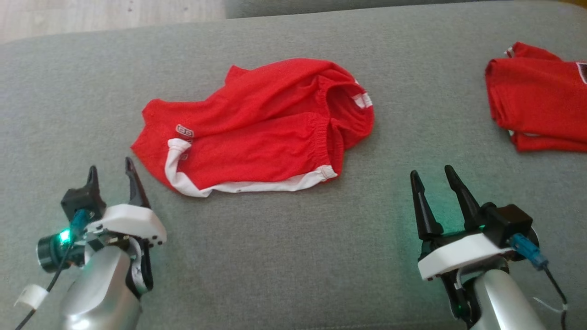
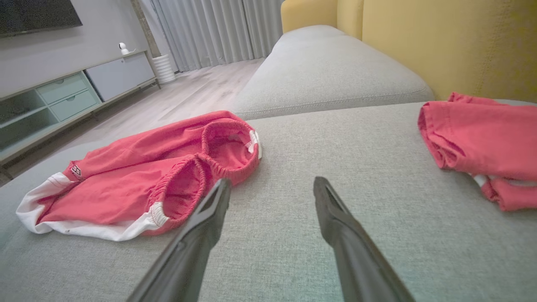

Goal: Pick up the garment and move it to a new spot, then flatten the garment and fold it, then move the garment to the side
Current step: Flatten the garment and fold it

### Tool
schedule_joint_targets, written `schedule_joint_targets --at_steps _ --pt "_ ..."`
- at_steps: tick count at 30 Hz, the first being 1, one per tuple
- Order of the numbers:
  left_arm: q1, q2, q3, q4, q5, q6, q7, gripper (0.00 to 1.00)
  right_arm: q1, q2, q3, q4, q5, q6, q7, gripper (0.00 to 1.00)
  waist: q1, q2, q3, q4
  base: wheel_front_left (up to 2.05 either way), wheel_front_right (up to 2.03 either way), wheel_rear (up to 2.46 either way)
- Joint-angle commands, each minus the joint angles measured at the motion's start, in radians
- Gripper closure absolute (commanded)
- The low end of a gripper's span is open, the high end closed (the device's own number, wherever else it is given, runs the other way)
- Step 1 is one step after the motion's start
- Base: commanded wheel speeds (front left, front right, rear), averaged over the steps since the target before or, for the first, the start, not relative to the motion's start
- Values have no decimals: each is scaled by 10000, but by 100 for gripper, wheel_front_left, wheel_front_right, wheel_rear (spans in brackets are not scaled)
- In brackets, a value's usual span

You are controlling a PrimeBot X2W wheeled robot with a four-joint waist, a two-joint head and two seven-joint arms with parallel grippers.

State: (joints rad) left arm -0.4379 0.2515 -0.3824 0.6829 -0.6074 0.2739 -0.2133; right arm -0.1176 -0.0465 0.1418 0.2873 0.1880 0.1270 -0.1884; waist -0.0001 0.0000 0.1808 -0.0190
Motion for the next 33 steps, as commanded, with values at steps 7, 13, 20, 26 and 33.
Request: schedule_joint_targets --at_steps 7,13,20,26,33 --pt "585 52 69 -1371 232 -173 -365 0 -582 -37 868 -16 -712 37 328 0 1 0 -189 597 0 0 0" --pt "1519 -216 -88 -2350 347 -159 -445 0 -1574 -37 1795 1138 -1077 37 814 0 1 0 -290 1223 0 0 0" --pt "2426 -438 -57 -3283 432 56 -473 0 -2651 -37 2085 3187 -1096 37 989 0 1 0 -276 1922 0 0 0" --pt "2779 -431 14 -3691 511 149 -478 0 -3310 -37 2290 4373 -676 37 950 36 1 0 -193 2094 0 0 0" --pt "2902 -420 88 -4034 650 221 -482 0 -3887 -37 2699 5090 -14 37 329 100 1 0 -152 1867 0 0 0"
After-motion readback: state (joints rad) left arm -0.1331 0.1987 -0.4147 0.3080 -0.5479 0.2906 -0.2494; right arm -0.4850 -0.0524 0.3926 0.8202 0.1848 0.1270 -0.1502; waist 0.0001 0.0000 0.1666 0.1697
